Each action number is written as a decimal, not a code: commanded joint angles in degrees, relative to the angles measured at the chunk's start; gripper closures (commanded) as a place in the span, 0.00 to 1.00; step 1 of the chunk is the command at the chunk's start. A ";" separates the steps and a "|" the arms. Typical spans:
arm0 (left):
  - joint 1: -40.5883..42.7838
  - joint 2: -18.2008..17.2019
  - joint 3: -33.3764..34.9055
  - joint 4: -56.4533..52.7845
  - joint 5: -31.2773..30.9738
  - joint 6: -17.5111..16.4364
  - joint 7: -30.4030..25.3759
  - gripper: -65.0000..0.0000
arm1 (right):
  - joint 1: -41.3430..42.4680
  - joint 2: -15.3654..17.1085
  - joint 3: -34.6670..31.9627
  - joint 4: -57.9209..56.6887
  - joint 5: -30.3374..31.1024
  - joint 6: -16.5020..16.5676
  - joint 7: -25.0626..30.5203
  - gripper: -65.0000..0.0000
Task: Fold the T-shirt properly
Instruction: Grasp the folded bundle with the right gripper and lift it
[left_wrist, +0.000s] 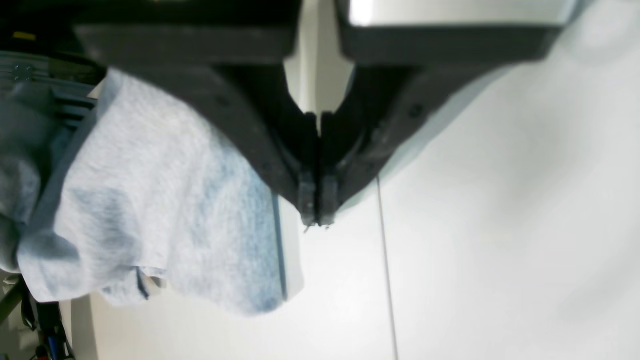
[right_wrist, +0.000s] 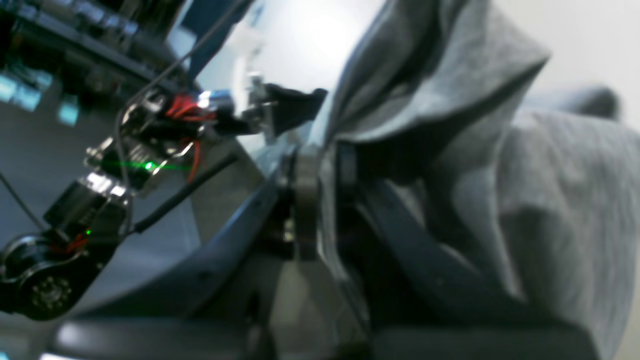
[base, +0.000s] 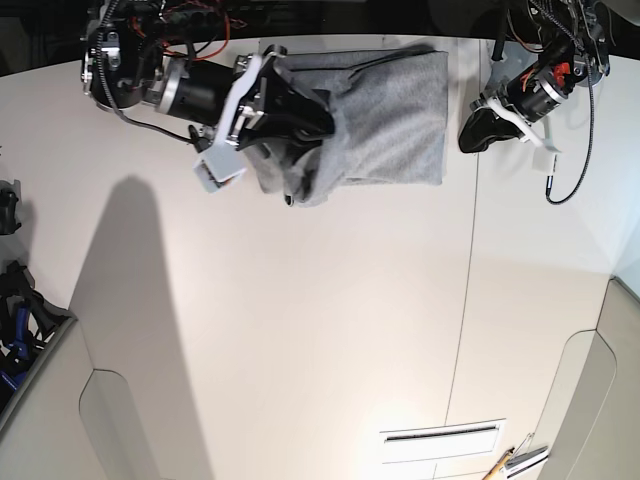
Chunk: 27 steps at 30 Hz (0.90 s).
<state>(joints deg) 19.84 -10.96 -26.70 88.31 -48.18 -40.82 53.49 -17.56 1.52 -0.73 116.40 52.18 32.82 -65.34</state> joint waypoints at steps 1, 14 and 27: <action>0.31 -0.48 -0.11 0.11 2.58 0.82 1.57 1.00 | 1.07 -0.63 -1.79 1.14 0.15 0.46 1.77 1.00; 0.31 -0.48 -0.11 0.11 1.66 0.82 1.60 1.00 | 7.76 -0.74 -22.29 -3.80 -22.58 -0.66 13.33 1.00; 0.33 -0.46 -0.09 0.11 1.68 0.82 1.66 1.00 | 11.50 -4.26 -25.46 -11.91 -22.67 -0.68 17.14 0.94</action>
<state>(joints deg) 19.84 -10.96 -26.70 88.31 -48.53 -40.80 53.54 -6.76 -2.09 -25.98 103.53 28.10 31.73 -49.89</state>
